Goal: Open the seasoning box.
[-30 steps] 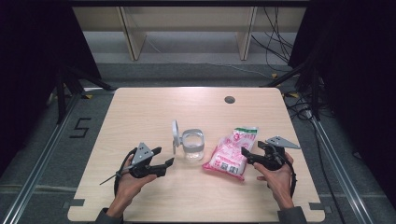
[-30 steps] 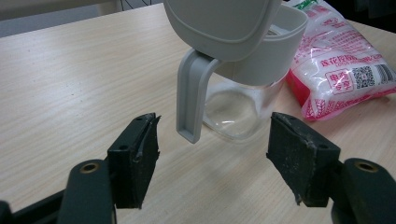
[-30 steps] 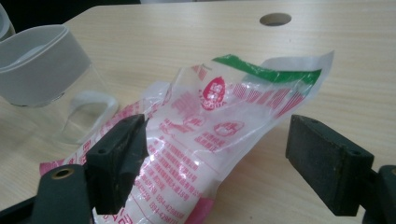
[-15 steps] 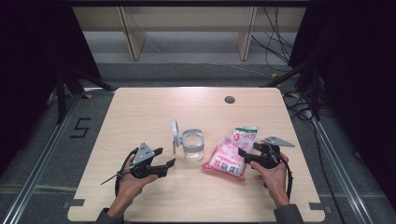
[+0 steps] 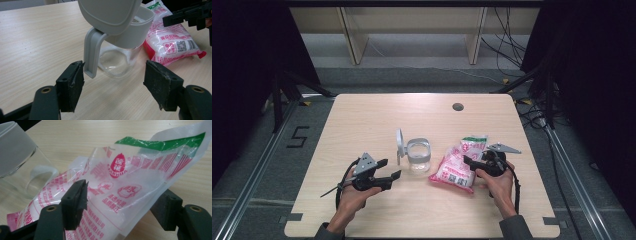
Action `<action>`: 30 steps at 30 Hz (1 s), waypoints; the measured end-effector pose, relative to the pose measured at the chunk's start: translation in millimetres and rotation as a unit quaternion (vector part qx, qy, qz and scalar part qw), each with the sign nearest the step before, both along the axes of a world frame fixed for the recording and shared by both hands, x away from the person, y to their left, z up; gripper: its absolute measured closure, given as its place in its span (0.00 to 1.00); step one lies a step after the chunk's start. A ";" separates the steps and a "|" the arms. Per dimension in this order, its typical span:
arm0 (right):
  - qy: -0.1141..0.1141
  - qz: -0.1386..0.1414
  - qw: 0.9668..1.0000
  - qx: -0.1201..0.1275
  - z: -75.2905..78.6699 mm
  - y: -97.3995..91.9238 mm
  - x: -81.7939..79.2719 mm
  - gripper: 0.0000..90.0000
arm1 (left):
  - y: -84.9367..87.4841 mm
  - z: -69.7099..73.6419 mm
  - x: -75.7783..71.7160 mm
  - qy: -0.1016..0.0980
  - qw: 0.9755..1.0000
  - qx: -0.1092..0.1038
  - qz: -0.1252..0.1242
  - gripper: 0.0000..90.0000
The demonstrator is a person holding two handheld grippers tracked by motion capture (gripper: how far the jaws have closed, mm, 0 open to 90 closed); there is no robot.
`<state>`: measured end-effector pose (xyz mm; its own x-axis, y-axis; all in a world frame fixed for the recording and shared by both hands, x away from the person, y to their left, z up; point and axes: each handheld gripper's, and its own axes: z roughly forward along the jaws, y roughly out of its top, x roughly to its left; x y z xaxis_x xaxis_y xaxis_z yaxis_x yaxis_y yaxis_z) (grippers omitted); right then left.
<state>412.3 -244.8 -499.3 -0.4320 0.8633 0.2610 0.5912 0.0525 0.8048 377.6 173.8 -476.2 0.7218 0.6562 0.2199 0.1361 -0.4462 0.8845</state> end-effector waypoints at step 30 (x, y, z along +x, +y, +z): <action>-0.010 0.016 1.000 -0.023 -5.5 7.6 12.9 1.00 | 0.1 -3.1 0.6 0.002 1.000 0.012 0.003 0.34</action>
<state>425.2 -237.1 -504.9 -0.4642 0.8597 0.2134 0.5728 0.1075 0.8126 378.2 173.8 -479.3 0.7194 0.6543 0.2333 0.1419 -0.4672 0.8727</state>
